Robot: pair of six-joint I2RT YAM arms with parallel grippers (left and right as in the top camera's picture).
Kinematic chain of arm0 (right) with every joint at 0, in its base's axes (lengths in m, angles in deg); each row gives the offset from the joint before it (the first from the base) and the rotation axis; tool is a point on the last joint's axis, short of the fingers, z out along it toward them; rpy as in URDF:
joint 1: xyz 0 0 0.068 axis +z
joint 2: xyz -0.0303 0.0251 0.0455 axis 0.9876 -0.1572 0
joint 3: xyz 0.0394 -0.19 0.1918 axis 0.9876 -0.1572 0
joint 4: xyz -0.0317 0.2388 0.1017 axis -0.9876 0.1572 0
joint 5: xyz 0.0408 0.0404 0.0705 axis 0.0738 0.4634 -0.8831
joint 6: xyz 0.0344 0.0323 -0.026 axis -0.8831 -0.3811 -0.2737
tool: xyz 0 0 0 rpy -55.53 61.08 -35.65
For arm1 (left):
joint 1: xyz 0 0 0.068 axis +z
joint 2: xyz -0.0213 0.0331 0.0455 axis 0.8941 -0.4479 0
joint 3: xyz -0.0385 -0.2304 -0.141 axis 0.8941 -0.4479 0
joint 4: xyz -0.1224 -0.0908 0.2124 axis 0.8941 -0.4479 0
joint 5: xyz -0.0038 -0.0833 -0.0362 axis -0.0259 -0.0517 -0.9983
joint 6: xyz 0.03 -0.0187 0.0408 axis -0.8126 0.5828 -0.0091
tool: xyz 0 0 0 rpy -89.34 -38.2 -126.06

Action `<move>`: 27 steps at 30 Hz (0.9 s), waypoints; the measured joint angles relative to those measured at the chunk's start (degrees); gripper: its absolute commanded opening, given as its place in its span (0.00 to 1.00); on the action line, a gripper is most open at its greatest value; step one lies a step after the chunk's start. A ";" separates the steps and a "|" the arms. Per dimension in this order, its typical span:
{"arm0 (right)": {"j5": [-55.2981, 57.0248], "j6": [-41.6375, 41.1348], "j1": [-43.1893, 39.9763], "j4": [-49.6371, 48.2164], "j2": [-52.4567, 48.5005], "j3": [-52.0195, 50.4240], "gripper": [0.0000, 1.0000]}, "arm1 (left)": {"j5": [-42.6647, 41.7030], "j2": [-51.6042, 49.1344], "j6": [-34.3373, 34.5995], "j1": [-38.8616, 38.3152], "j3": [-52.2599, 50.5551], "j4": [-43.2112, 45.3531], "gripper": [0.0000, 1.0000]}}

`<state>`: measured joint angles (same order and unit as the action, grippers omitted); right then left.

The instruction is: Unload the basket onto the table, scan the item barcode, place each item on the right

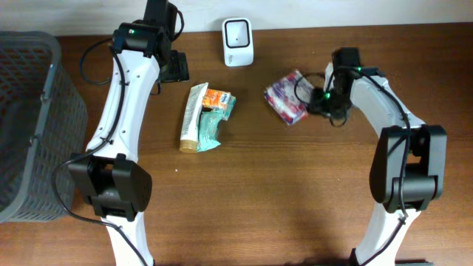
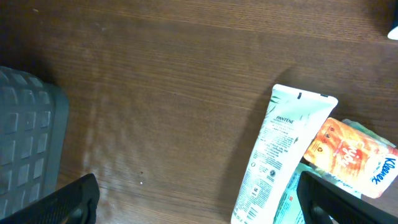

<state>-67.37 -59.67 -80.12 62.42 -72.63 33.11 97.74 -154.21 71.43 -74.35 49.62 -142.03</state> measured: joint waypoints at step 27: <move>-8.55 16.81 6.93 10.64 5.81 -10.08 0.54 | 0.00 0.00 0.00 0.00 0.00 0.02 0.99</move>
<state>-75.91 -42.86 -73.19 73.06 -66.81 23.03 97.74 -154.21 71.43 -74.35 49.62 -142.01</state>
